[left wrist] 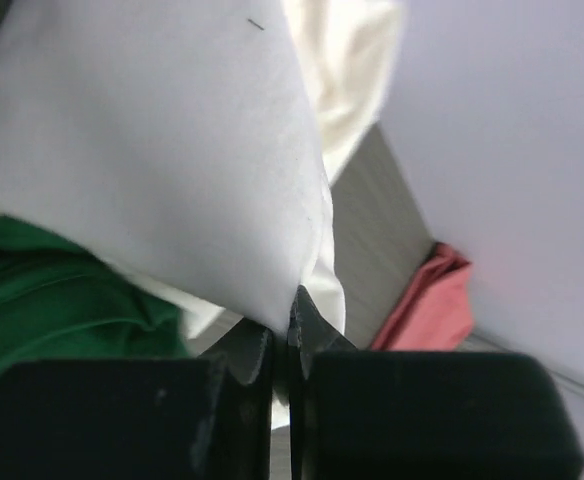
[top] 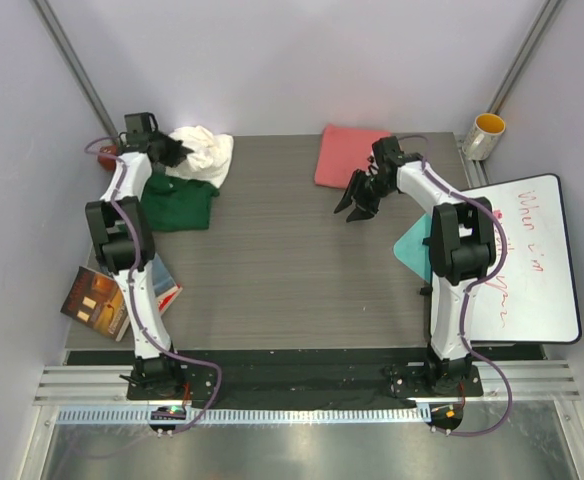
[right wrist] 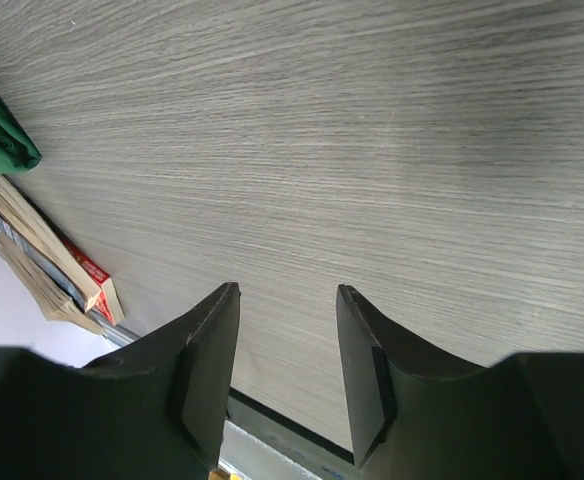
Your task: Fold and stack the t-shirts
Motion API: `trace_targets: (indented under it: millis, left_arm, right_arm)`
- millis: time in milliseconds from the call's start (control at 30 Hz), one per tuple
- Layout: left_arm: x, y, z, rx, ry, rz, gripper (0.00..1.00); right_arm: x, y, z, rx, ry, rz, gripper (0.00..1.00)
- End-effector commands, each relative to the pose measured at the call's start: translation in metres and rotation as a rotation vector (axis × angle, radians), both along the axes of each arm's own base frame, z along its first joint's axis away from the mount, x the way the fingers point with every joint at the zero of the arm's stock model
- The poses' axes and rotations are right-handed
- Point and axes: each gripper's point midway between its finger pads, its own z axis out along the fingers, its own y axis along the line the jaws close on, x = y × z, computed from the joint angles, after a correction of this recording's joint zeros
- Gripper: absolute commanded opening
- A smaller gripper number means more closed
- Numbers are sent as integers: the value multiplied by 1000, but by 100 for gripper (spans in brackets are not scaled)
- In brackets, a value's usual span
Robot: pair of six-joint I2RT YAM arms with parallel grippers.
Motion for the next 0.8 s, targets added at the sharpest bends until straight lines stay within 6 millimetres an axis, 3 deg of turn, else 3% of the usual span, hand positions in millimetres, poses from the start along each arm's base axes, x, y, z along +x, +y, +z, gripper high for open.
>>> trace_targets:
  millis: [0, 33, 67, 133, 167, 233, 367, 400, 467, 533, 600, 633, 667, 700, 733, 767]
  left_arm:
    - [25, -22, 171, -57, -437, 36, 0]
    - [28, -26, 182, -61, -470, 32, 0]
    - [31, -30, 210, -67, -527, 26, 0]
    - [36, -46, 225, -118, -559, -10, 0]
    - [35, -52, 253, -130, -618, -32, 0]
    - [29, -72, 274, -163, -654, -90, 0]
    - [-1, -105, 340, -108, -838, -242, 0]
    - [-10, -131, 348, -117, -858, -306, 0]
    - [-29, -151, 366, -191, -893, -411, 0]
    - [-45, -170, 375, -371, -937, -490, 0]
    - [-79, -200, 384, -495, -963, -628, 0]
    - [-88, -214, 371, -533, -939, -676, 0]
    - [-110, -243, 360, -559, -886, -786, 0]
    - [-131, -254, 363, -563, -874, -831, 0]
    - [-138, -266, 328, -586, -772, -846, 0]
    - [-157, -284, 315, -601, -727, -893, 0]
  right_arm:
    - [14, 4, 24, 24, -61, 1, 49]
    - [15, 3, 24, 24, -63, 0, 49]
    - [15, 4, 24, 24, -62, 1, 49]
    - [14, 5, 20, 28, -51, 3, 49]
    - [13, 5, 19, 28, -48, 4, 49]
    - [12, 5, 18, 31, -41, 2, 48]
    - [9, 4, 18, 32, -39, -4, 49]
    - [8, 5, 17, 34, -35, -3, 49]
    - [8, 5, 18, 39, -36, -10, 48]
    - [8, 5, 20, 45, -45, -17, 48]
    - [5, 5, 20, 44, -42, -22, 47]
    - [5, 5, 20, 43, -46, -24, 47]
    - [4, 4, 22, 42, -49, -31, 47]
    - [1, 4, 20, 41, -43, -29, 47]
    - [0, 3, 20, 37, -46, -33, 47]
    - [0, 0, 22, 26, -58, -41, 47]
